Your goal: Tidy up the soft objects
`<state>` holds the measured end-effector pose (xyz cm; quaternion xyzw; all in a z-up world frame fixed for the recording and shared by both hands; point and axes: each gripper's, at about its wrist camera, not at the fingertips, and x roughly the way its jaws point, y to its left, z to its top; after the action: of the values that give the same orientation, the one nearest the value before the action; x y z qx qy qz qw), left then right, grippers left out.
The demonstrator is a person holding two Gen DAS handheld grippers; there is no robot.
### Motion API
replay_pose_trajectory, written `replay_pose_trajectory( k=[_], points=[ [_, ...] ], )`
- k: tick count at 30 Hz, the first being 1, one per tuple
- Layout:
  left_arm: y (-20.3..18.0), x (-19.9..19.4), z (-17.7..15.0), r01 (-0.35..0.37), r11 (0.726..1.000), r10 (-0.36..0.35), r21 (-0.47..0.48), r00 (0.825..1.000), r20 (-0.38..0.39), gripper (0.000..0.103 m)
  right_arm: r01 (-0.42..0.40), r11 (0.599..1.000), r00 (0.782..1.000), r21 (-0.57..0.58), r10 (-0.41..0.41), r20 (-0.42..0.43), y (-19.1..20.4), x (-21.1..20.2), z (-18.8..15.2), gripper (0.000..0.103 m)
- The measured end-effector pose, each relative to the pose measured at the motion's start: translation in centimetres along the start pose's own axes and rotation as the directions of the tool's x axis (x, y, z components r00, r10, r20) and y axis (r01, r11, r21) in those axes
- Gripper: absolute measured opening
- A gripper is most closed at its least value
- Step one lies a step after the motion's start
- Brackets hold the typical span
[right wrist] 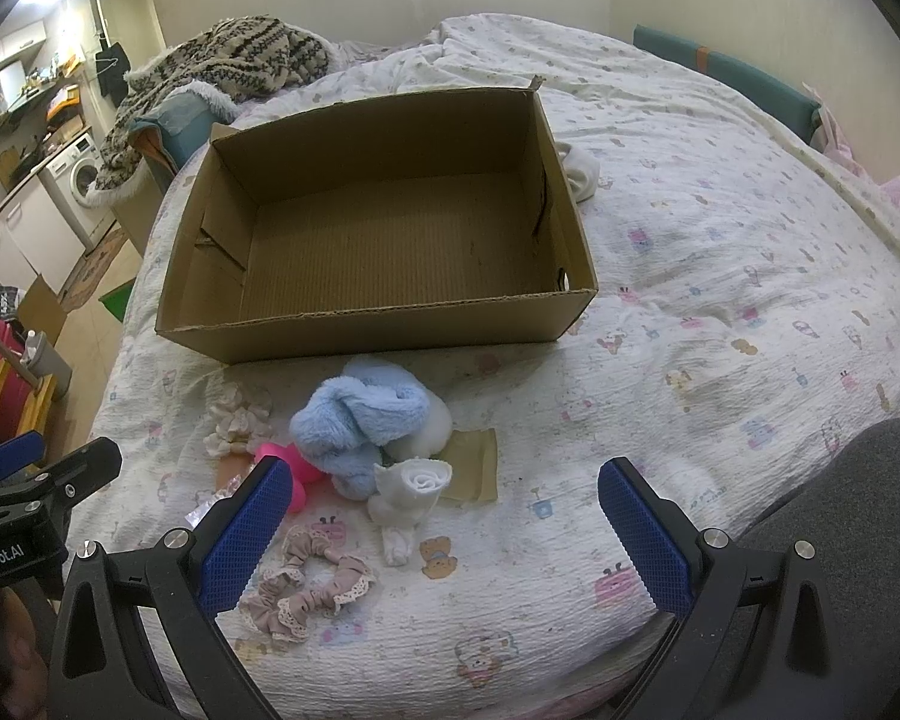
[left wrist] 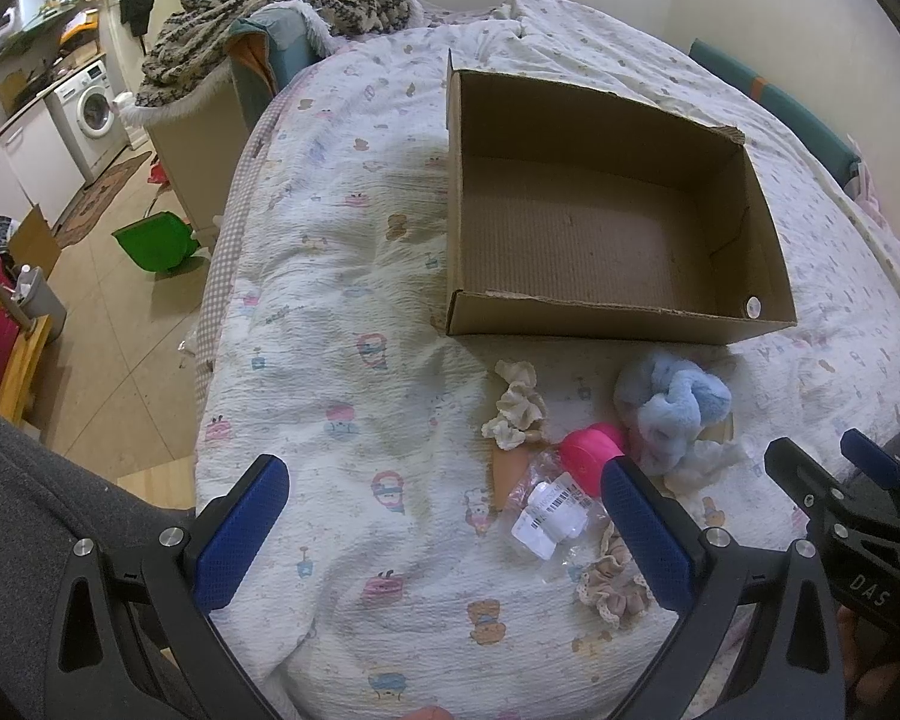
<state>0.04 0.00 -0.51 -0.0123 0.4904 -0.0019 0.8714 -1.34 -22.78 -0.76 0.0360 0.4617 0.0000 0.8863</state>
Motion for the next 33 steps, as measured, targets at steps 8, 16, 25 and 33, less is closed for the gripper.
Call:
replay_pose_trajectory(
  k=[8,16,25,33],
  points=[
    [-0.14,-0.03,0.06,-0.001,1.0,0.001,0.0,1.0,0.003,0.103,0.001,1.0,1.0,0.0,-0.001,0.001,0.0,0.0,0.0,0.103],
    [-0.12,-0.13,0.09,0.0,1.0,0.0,0.0,1.0,0.0,0.103,0.001,1.0,1.0,0.0,-0.001,0.0,-0.02,0.01,-0.01,0.103],
    [-0.13,-0.12,0.07,0.0,1.0,0.0,0.0,1.0,0.0,0.103,0.001,1.0,1.0,-0.001,-0.001,0.0,-0.03,0.01,-0.02,0.103],
    [-0.13,-0.11,0.07,0.0,1.0,0.0,0.0,1.0,0.0,0.103,0.001,1.0,1.0,0.001,-0.001,-0.001,0.01,0.06,-0.02,0.103]
  ],
)
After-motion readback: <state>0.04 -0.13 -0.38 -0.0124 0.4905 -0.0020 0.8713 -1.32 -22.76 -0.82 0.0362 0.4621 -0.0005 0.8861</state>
